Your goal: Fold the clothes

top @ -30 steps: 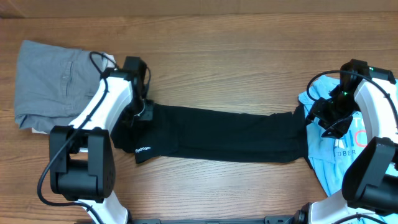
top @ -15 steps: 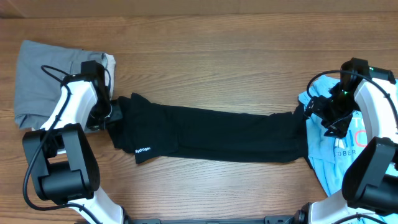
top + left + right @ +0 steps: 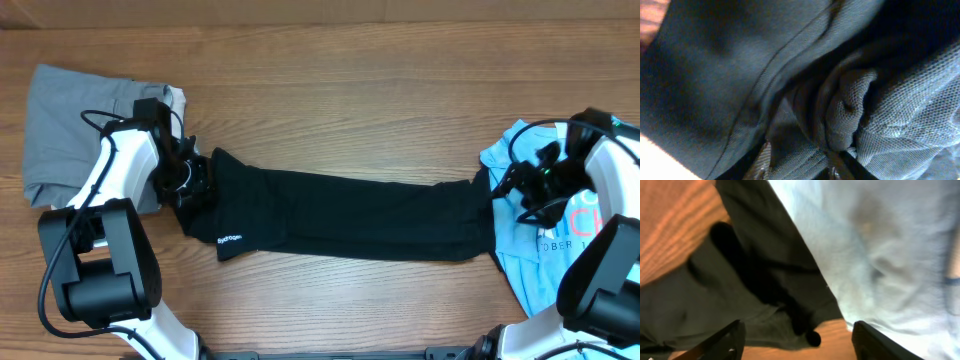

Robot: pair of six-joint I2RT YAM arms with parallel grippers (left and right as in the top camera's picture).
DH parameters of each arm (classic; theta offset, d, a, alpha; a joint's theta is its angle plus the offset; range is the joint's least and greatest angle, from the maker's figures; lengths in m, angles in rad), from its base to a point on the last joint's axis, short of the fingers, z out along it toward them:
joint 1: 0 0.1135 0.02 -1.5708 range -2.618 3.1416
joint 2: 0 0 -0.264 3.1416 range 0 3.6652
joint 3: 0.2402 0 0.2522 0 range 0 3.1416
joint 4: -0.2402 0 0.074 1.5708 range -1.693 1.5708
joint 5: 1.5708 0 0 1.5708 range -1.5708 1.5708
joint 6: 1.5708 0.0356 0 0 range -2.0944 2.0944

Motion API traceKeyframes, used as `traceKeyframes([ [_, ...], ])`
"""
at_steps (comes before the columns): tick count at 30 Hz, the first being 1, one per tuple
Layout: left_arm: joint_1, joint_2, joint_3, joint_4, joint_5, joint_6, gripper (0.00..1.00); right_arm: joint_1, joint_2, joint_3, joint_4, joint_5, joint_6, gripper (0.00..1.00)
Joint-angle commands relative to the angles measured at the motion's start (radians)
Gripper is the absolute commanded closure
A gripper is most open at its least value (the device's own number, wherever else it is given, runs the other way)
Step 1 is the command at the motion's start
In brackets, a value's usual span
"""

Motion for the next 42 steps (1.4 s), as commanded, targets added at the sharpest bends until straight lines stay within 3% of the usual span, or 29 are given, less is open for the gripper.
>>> traceKeyframes([
  [1,-0.004,-0.003,0.015,0.003,0.061,0.035,0.56,0.007,0.014,-0.085,0.04,-0.067,-0.034,0.34],
  [10,-0.004,-0.003,0.015,0.003,0.06,0.035,0.61,0.008,0.014,-0.22,0.214,-0.316,-0.137,0.45],
  [20,-0.001,-0.003,0.015,-0.008,0.053,0.035,0.59,0.008,0.014,-0.223,0.21,-0.338,-0.145,0.46],
  [23,-0.001,-0.003,0.015,-0.008,0.053,0.035,0.59,0.011,0.014,-0.237,0.214,-0.338,-0.144,0.52],
  [24,-0.001,-0.003,0.015,-0.008,0.053,0.035,0.59,0.011,0.014,-0.244,0.216,-0.338,-0.143,0.59],
  [26,-0.001,-0.003,0.015,-0.007,0.053,0.035,0.66,0.011,0.014,-0.259,0.226,-0.338,-0.136,0.75],
  [30,-0.001,-0.003,0.015,-0.005,0.051,0.035,0.9,0.009,0.014,-0.267,0.238,-0.328,-0.123,0.95],
  [32,-0.001,-0.003,0.015,-0.006,0.043,0.035,0.96,0.007,0.014,-0.266,0.241,-0.259,-0.06,0.96],
  [42,0.027,-0.003,0.015,-0.021,-0.041,0.034,0.96,0.007,0.014,-0.266,0.209,-0.142,-0.004,0.96],
])
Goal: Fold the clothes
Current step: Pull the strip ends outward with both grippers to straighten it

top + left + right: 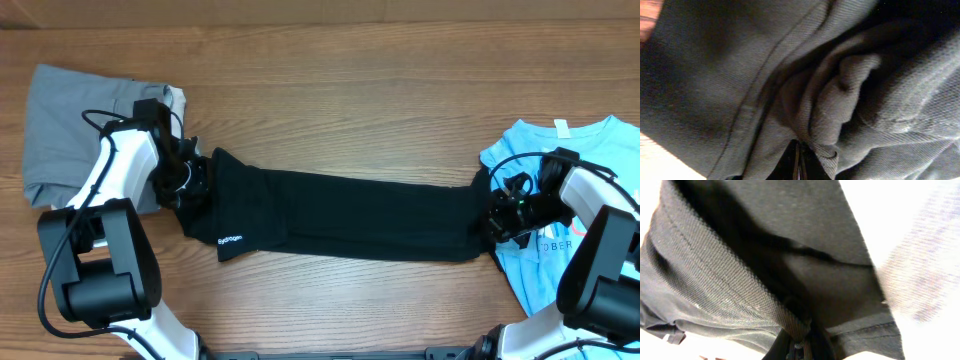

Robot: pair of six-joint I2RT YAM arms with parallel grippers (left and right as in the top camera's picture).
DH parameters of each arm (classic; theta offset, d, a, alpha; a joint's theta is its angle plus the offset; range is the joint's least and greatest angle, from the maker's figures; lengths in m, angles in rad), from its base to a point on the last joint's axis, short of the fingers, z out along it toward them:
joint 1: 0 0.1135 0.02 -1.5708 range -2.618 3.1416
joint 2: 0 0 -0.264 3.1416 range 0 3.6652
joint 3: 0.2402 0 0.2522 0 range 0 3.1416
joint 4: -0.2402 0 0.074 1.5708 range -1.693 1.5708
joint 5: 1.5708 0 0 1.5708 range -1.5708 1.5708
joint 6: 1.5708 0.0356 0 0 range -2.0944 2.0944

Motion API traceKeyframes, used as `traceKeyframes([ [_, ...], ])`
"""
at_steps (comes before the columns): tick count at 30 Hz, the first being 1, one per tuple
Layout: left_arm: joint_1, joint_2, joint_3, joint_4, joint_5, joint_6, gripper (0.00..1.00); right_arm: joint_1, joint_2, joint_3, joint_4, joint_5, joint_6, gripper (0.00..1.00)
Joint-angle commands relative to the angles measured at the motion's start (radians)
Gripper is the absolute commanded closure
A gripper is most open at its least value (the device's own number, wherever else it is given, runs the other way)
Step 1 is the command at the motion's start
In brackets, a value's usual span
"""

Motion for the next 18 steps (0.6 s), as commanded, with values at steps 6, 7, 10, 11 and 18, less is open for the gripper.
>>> traceKeyframes([
  [6,0.063,-0.003,0.018,-0.004,0.013,0.0,0.96,0.003,0.001,-0.004,0.002,0.039,0.018,0.81],
  [7,0.07,-0.003,0.021,-0.008,0.046,0.005,0.89,0.003,0.001,0.0,-0.004,0.032,0.013,0.71],
  [10,0.079,-0.003,0.043,-0.031,0.124,0.035,0.7,-0.003,-0.013,0.027,-0.025,-0.048,-0.047,0.59],
  [11,0.079,-0.003,0.056,-0.043,0.135,0.04,0.68,-0.01,-0.026,0.036,-0.031,-0.075,-0.056,0.57],
  [18,0.079,-0.003,0.204,-0.158,0.153,0.06,0.55,-0.072,-0.116,0.064,-0.069,-0.11,-0.057,0.3],
])
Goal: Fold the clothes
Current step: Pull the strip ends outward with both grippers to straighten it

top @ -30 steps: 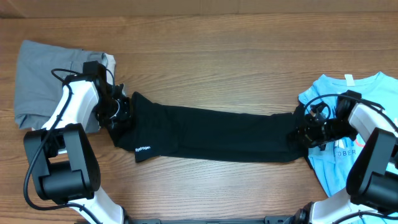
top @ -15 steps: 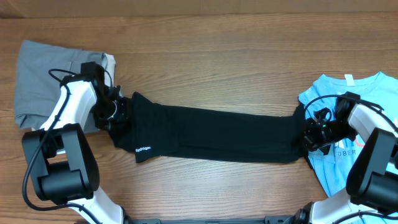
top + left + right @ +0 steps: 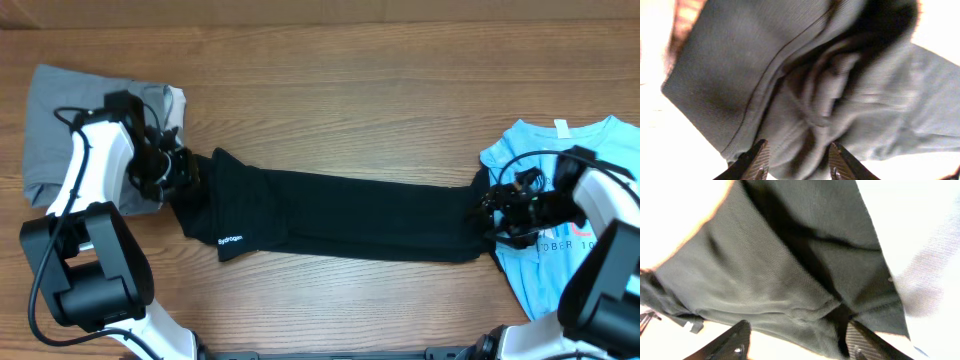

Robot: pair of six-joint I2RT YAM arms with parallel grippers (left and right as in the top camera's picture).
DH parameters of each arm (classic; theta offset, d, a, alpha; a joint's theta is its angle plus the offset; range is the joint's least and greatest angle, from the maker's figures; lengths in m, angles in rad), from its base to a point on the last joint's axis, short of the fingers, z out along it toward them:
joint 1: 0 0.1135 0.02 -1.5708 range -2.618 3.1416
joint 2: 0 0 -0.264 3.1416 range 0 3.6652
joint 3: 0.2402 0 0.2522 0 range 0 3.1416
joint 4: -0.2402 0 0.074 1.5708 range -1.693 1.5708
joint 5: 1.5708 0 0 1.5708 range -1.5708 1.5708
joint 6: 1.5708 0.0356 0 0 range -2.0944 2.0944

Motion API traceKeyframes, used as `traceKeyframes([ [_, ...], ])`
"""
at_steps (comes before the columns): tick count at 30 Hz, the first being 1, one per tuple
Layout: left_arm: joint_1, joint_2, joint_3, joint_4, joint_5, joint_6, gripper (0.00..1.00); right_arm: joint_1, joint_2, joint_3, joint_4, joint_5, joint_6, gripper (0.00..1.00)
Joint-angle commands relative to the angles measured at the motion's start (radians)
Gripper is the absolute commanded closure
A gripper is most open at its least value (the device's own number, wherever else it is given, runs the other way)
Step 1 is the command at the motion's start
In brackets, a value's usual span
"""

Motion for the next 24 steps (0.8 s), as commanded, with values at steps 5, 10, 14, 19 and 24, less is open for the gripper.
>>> traceKeyframes([
  [5,0.001,-0.003,0.206,-0.098,0.076,0.027,0.55,-0.024,-0.05,0.026,0.002,0.034,-0.014,0.26],
  [10,0.001,-0.003,0.333,-0.195,0.101,0.037,0.57,-0.024,-0.045,0.026,0.023,0.091,0.016,0.27],
  [14,0.001,-0.003,0.406,-0.247,0.103,0.053,0.57,0.0,-0.023,0.024,0.034,0.08,0.016,0.36],
  [19,0.001,-0.003,0.438,-0.267,0.103,0.057,0.57,0.069,-0.012,-0.013,0.084,0.08,0.017,0.32],
  [24,0.001,-0.003,0.438,-0.275,0.103,0.064,0.57,0.102,-0.011,-0.065,0.137,0.14,0.066,0.28],
])
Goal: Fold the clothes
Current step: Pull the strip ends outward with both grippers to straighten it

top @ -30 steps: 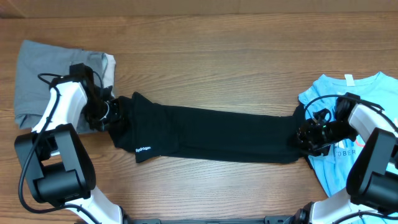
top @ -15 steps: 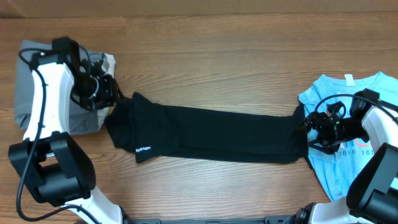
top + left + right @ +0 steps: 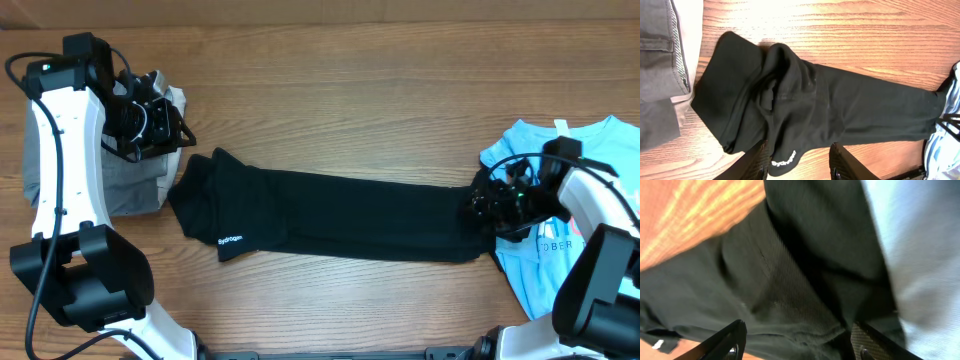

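A black garment (image 3: 340,215) lies folded into a long band across the table, with white lettering (image 3: 230,240) near its left end. My left gripper (image 3: 150,125) hangs open high above the band's left end (image 3: 755,105), nothing between its fingers (image 3: 759,161). My right gripper (image 3: 490,210) sits low at the band's right end, open, with black fabric (image 3: 790,295) lying between its fingers (image 3: 732,340) but not pinched. The jaws of both stand wide apart.
Folded grey clothes (image 3: 60,110) lie at the back left, under the left arm, and show at the left edge (image 3: 660,65) of the left wrist view. A light blue T-shirt (image 3: 575,200) lies at the right, partly under the black band's end.
My left gripper has risen and moved back-left from the black garment's left end to above the grey clothes. The right gripper stays open at the right end, shifted slightly left.
First my left gripper had fabric at the garment's left end between its slightly parted fingers, and the right was open at the right end. Then both were shut on the ends. Then both stood open. Now the left is lifted away, and the garment lies where it was.
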Robot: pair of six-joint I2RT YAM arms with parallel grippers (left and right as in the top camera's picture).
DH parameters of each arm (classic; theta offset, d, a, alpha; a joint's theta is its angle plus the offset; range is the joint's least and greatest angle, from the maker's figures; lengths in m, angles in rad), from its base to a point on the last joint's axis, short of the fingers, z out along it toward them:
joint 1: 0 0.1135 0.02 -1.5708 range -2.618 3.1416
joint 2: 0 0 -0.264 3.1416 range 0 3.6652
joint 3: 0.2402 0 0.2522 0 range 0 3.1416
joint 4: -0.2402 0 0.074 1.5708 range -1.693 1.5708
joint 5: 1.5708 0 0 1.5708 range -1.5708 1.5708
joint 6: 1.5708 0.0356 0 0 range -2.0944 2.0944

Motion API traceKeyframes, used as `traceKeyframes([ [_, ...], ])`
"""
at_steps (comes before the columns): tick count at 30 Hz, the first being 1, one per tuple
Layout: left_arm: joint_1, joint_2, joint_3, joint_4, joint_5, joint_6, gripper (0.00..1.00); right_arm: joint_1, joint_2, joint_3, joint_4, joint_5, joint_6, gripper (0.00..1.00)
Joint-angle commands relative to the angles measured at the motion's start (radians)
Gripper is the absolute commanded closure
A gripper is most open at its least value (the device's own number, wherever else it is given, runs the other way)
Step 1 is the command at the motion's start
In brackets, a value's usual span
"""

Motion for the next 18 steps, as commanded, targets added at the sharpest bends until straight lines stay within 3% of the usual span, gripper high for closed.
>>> traceKeyframes([
  [1,0.001,-0.003,0.025,-0.006,0.018,0.038,0.57,0.006,0.008,-0.036,0.013,0.039,0.036,0.28],
  [14,0.001,-0.003,0.025,-0.004,0.019,0.041,0.58,0.006,0.007,-0.054,0.039,-0.016,0.039,0.36],
  [18,-0.012,-0.003,0.025,-0.024,0.147,0.175,0.76,-0.002,0.007,-0.009,0.064,-0.042,0.003,0.45],
])
